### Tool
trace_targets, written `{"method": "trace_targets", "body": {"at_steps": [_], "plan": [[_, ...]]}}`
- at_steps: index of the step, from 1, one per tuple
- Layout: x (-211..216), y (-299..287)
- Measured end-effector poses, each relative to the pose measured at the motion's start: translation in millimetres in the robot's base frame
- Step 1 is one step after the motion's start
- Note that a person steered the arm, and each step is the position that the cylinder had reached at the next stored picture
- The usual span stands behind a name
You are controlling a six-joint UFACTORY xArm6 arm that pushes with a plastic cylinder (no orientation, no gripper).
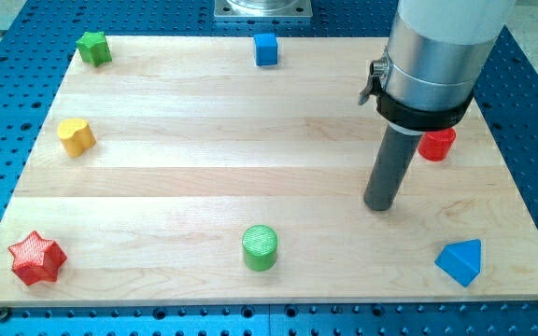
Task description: Move the red circle to the right of the red star
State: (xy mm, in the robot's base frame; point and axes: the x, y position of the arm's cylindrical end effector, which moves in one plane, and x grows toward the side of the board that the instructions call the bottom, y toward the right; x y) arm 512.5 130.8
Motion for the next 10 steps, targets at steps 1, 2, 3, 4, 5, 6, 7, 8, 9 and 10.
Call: {"method": "trace_targets", "body": {"at_steps": [1,2,3,4,5,6,7,8,9,10], "plan": [[0.0,0.0],[0.0,0.0],[0.3,0.0],[1.4,1.6],[1.5,11.0],[6.8,23.3],[9.2,29.6],[9.2,29.6],[-21.5,19.5],[-34.5,9.3]]}}
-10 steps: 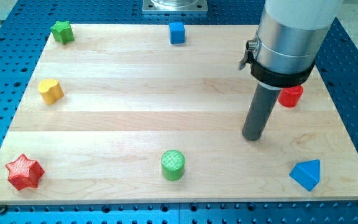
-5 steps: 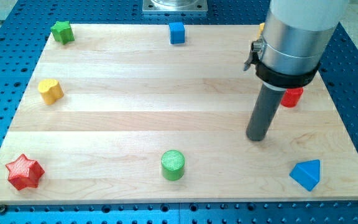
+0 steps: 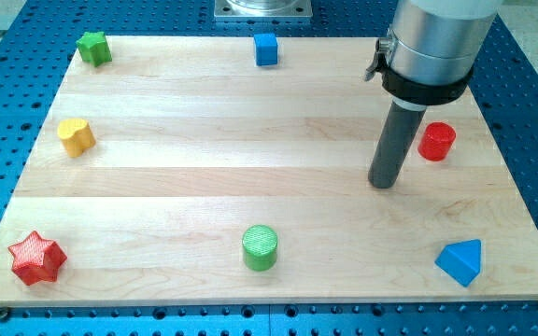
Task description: Move the red circle to the right of the red star
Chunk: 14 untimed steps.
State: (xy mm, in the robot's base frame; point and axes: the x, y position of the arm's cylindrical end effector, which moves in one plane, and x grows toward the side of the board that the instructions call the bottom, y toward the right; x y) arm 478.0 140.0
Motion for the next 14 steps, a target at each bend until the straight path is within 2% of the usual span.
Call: {"method": "trace_targets", "body": {"at_steps": [3,4,5,6,7,9,10,11,12,14], "plan": [[3.2,-3.5],[5.9,37.5],[2.2,112.1],[-29.0,155.7],[-59.0,109.9],[6.3,-101.0],[-14.0,-59.2],[-34.6,-48.2],[-38.7,-124.7],[28.3,-265.8]]}}
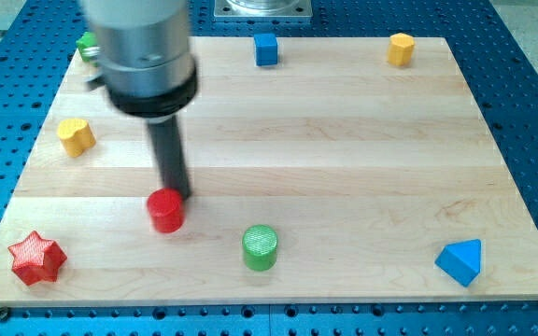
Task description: Move the red circle to the right of the red star
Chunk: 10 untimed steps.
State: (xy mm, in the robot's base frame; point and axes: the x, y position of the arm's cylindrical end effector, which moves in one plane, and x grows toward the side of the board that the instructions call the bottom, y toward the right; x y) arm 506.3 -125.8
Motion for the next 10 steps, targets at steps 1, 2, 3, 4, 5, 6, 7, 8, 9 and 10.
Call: {"method": "trace_targets", "body": {"at_steps": [1,2,3,4,5,6,7,8,9,10], "plan": [[1.4,25.8],[1.5,52.3],[5.4,6.3],[23.5,-16.2],[8.9,23.3],[22.0,69.6],[43.6,47.3],[43.6,10.9],[43.6,-9.2],[43.6,-24.1]]}}
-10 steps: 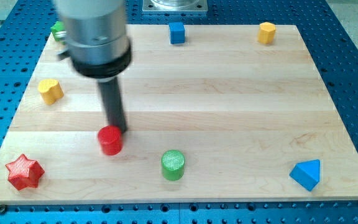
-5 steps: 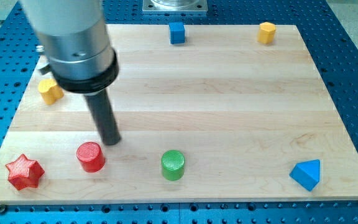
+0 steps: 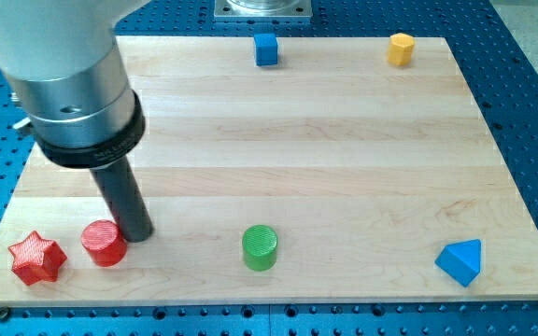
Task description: Move the red circle to the right of the red star
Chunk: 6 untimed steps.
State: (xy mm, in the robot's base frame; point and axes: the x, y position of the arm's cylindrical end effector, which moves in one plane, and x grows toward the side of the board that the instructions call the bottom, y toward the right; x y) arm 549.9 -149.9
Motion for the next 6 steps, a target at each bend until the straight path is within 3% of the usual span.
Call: {"method": "trace_targets", "body": {"at_steps": [2,3,5,6], "plan": [[0.0,-25.9],[-19.1,8.0],[-77.2,180.9],[-87.8,233.0]]}}
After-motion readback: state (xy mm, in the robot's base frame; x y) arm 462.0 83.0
